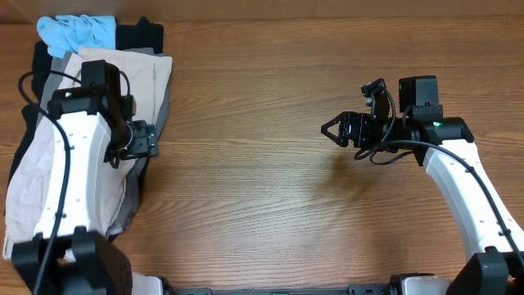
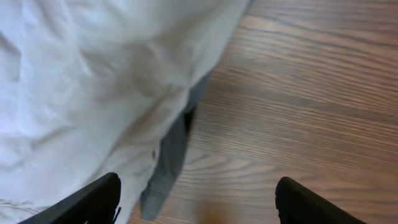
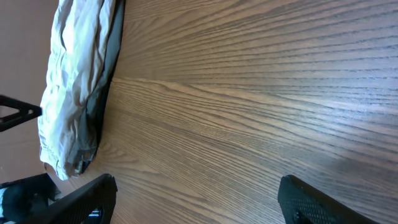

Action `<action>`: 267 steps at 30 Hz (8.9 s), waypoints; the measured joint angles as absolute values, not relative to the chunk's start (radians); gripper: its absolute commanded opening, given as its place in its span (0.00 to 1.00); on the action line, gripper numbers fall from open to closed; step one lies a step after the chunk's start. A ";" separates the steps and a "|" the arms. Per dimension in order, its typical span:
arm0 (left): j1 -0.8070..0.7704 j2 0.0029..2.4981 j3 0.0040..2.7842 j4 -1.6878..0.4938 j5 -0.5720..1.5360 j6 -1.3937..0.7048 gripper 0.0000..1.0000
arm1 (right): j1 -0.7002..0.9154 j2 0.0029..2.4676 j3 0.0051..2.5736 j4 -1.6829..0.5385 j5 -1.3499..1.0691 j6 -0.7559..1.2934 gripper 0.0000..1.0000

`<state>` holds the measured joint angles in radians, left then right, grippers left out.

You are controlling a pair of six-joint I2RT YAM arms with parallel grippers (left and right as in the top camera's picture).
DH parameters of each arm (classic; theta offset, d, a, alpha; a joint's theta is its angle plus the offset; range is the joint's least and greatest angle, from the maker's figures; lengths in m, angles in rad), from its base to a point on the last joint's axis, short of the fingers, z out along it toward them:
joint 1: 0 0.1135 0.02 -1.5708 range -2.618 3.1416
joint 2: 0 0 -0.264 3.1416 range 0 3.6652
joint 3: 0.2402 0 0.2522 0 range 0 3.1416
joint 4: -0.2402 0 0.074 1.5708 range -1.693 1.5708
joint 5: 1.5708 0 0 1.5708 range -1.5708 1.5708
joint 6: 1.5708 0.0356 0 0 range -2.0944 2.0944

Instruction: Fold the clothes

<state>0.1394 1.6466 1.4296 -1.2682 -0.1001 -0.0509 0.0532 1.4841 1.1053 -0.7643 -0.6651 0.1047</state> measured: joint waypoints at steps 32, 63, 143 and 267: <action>0.142 1.904 1.430 -1.139 -0.235 -0.149 0.35 | 0.053 1.484 1.106 -0.776 -0.601 0.105 0.82; 0.058 1.916 2.162 -1.494 -0.101 -0.063 0.04 | 0.010 1.484 1.302 -0.947 -0.488 0.099 0.69; -0.311 2.248 2.416 -1.134 0.237 0.021 0.77 | -0.287 1.471 1.656 -1.250 -0.404 0.089 0.66; -0.438 1.942 3.027 -1.694 0.139 0.080 0.04 | -0.078 1.901 1.267 -0.374 -0.911 0.789 0.96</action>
